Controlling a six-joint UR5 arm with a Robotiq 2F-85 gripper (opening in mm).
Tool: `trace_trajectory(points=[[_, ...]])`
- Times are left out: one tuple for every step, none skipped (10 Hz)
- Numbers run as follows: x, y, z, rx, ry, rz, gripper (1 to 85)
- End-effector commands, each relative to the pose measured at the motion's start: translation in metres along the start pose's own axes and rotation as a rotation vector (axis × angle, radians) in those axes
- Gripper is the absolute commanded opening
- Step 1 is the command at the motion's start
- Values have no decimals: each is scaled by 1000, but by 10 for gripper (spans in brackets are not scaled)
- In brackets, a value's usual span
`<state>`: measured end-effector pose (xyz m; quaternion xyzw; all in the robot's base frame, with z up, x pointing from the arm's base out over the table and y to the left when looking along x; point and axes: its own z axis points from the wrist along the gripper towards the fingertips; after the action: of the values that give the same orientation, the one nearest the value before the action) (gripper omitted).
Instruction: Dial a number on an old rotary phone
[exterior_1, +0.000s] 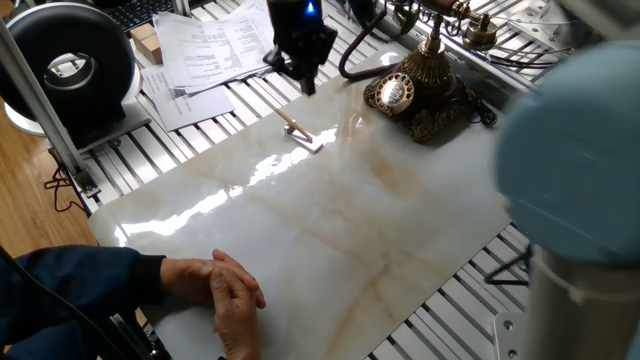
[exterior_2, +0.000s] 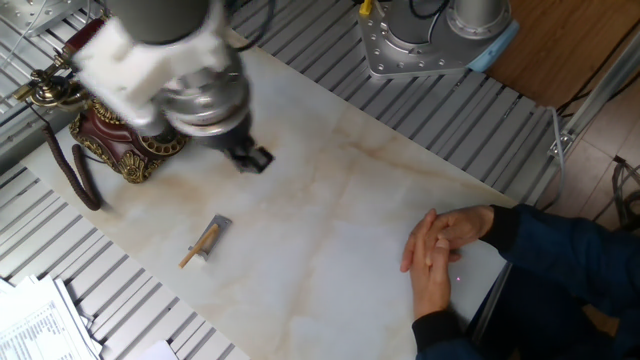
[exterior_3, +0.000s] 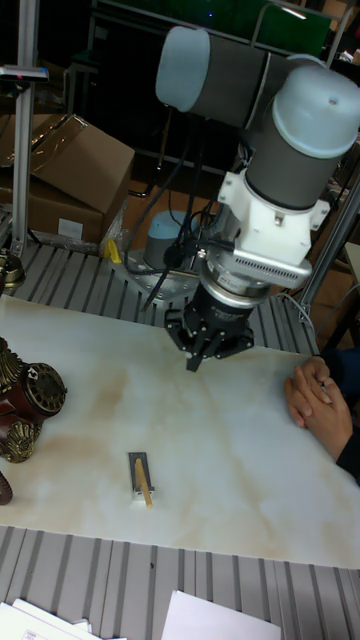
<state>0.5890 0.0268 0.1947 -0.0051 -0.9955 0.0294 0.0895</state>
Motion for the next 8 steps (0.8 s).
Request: trace_trajectory(points=[[-44,-9,7,24,-3,-57,20],[-56,-7,15,25,-12,-87,20],[-61,-1,23,11,2,-111,20],[-65,6,32,-11,16,-120,20],[-72,7,43,-7,21,-132,20],[-79,9,51,-10,13,-135,20],[-82,6,55,-3,4,-135,20],[-79,2,54,1,5,-140,20]])
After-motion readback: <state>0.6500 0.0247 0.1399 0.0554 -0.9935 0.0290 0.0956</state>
